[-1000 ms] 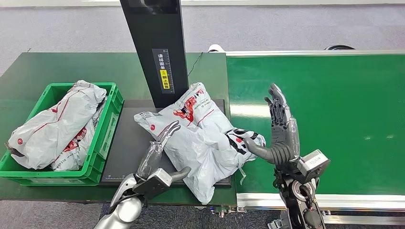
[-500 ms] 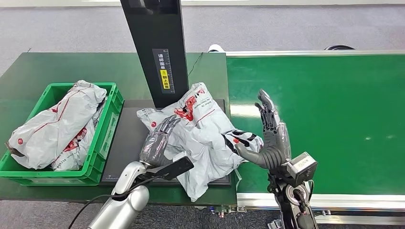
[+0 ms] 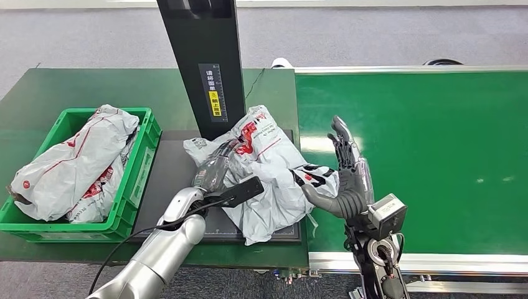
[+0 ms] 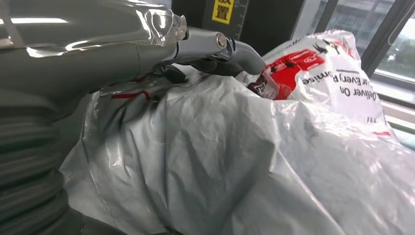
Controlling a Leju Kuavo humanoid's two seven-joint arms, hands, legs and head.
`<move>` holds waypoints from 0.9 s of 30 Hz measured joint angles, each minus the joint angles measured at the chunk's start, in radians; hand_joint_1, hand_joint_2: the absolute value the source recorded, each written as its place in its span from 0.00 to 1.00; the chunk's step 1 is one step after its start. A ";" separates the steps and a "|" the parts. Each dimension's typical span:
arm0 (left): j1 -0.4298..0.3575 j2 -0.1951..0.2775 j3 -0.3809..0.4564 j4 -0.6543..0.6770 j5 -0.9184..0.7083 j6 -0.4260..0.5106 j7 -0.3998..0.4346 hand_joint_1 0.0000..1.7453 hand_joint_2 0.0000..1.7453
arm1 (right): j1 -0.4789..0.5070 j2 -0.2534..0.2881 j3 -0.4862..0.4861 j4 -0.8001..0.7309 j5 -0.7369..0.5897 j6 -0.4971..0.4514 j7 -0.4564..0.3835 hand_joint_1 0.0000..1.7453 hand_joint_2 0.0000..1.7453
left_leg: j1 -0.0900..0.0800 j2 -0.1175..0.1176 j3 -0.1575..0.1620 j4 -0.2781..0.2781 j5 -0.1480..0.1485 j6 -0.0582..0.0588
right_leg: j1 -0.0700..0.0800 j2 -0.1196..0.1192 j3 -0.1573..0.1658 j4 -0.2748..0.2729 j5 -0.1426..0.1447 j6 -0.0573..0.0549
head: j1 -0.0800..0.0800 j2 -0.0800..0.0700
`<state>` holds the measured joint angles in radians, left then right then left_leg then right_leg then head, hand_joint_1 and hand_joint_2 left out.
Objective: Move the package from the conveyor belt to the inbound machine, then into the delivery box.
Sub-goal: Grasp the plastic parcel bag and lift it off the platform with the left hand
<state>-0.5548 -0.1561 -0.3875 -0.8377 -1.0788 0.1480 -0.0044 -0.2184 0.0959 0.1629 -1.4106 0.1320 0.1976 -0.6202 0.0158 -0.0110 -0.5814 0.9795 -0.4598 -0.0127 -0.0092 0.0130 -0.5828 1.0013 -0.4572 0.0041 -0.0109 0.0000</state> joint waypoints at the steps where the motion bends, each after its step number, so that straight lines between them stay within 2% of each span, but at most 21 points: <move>1: -0.004 -0.002 0.002 0.009 0.001 0.000 0.000 0.00 1.00 | -0.001 0.001 0.000 0.001 0.000 0.000 0.000 0.00 1.00 | 0.000 0.000 0.000 0.000 0.000 0.000 | 0.000 0.000 0.000 0.000 0.000 0.000 | 0.000 0.000; 2: -0.007 -0.004 0.004 0.016 0.001 -0.001 -0.001 0.03 1.00 | -0.002 0.001 0.000 0.003 0.000 0.000 0.000 0.00 1.00 | 0.000 0.000 0.000 0.000 0.000 0.000 | 0.000 0.000 0.000 0.000 0.000 0.000 | 0.000 0.000; 6: -0.012 -0.009 0.008 0.035 0.005 0.001 -0.001 0.91 1.00 | -0.003 0.002 -0.001 0.007 0.000 0.000 0.001 0.00 1.00 | 0.000 0.000 0.000 0.000 0.000 0.000 | 0.000 0.000 0.000 0.000 0.000 0.000 | 0.000 0.000; 7: -0.012 -0.010 0.009 0.039 0.007 0.004 -0.002 0.95 1.00 | -0.003 0.002 -0.001 0.007 0.000 0.000 0.002 0.00 1.00 | 0.000 0.000 0.000 0.000 0.000 0.000 | 0.000 0.000 0.000 0.000 0.000 0.000 | 0.000 0.000; 10: -0.013 -0.012 0.016 0.053 0.011 0.023 -0.015 1.00 1.00 | -0.003 0.002 -0.005 0.008 0.000 0.000 0.002 0.00 1.00 | 0.000 0.000 0.000 0.000 0.000 0.000 | 0.000 0.000 0.000 0.000 0.000 0.000 | 0.000 0.000; 17: -0.013 -0.012 0.031 0.073 0.037 0.067 -0.073 1.00 1.00 | -0.002 0.002 -0.014 0.016 0.000 0.000 0.002 0.00 1.00 | 0.000 0.000 0.000 0.000 0.000 0.000 | 0.000 0.000 0.000 0.000 0.000 0.000 | 0.000 0.000; 27: -0.012 -0.011 0.044 0.078 0.060 0.107 -0.108 1.00 1.00 | -0.001 0.002 -0.014 0.024 -0.001 -0.002 0.002 0.00 1.00 | 0.000 0.000 0.000 0.000 0.000 0.000 | 0.000 0.000 0.000 0.000 0.000 0.000 | 0.000 0.000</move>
<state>-0.5668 -0.1674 -0.3439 -0.7597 -1.0186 0.2547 -0.1123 -0.2196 0.0977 0.1484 -1.3869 0.1313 0.1953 -0.6184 0.0158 -0.0109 -0.5814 0.9795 -0.4599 -0.0127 -0.0092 0.0131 -0.5828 1.0013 -0.4572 0.0041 -0.0111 0.0000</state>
